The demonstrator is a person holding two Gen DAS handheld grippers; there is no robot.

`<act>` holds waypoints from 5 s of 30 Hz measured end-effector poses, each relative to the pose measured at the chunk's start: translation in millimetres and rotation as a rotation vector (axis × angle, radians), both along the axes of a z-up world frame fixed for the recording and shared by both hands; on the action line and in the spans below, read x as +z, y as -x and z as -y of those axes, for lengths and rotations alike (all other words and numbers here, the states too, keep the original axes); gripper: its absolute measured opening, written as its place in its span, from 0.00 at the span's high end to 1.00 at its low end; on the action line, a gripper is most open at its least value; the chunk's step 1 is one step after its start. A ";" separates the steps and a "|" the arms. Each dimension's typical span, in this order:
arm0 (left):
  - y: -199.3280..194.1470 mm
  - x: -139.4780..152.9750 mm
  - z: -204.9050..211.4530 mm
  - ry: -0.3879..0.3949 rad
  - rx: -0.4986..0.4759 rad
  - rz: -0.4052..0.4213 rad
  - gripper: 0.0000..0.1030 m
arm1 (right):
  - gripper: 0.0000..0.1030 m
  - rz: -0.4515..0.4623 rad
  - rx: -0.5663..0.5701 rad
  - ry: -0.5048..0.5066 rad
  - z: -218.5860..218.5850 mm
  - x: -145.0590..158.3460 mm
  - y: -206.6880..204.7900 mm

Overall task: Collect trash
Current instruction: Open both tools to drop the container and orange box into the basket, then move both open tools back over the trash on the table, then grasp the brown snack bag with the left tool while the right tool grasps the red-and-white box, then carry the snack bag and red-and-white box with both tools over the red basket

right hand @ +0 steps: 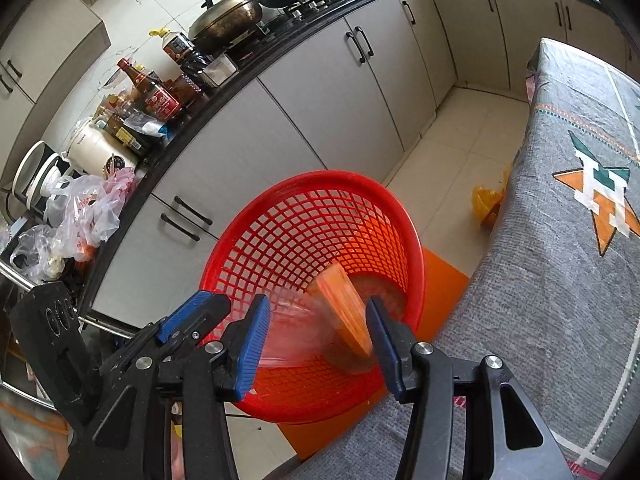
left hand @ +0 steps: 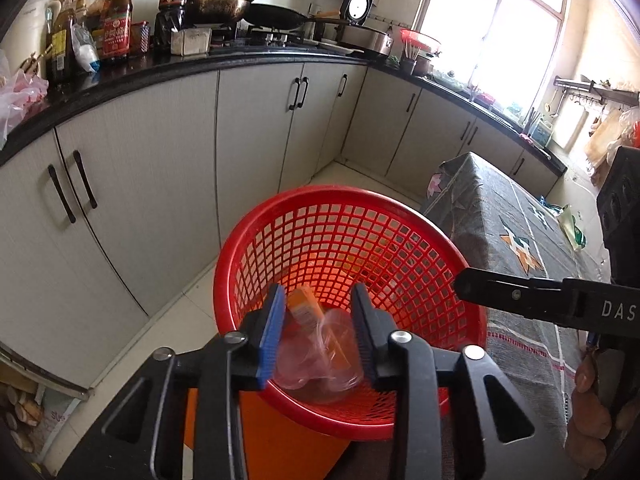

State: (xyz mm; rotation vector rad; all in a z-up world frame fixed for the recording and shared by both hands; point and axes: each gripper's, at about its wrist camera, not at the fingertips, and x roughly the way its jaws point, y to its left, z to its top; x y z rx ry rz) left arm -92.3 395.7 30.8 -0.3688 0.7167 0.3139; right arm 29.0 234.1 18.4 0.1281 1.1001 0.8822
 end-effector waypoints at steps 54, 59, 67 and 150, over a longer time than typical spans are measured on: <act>7.4 18.9 222.2 -0.068 -0.339 0.004 0.52 | 0.38 0.193 -0.349 -0.173 295.6 52.2 109.2; -1.7 17.3 259.4 -0.072 -0.416 -0.017 0.50 | 0.38 0.163 -0.480 -0.209 364.4 47.3 108.8; -22.5 25.5 315.1 -0.041 -0.542 -0.022 0.42 | 0.37 0.027 -0.622 -0.267 437.3 14.7 96.1; 2.8 36.8 330.2 -0.216 -0.555 0.066 0.67 | 0.86 0.212 -0.528 -0.248 398.8 48.9 122.7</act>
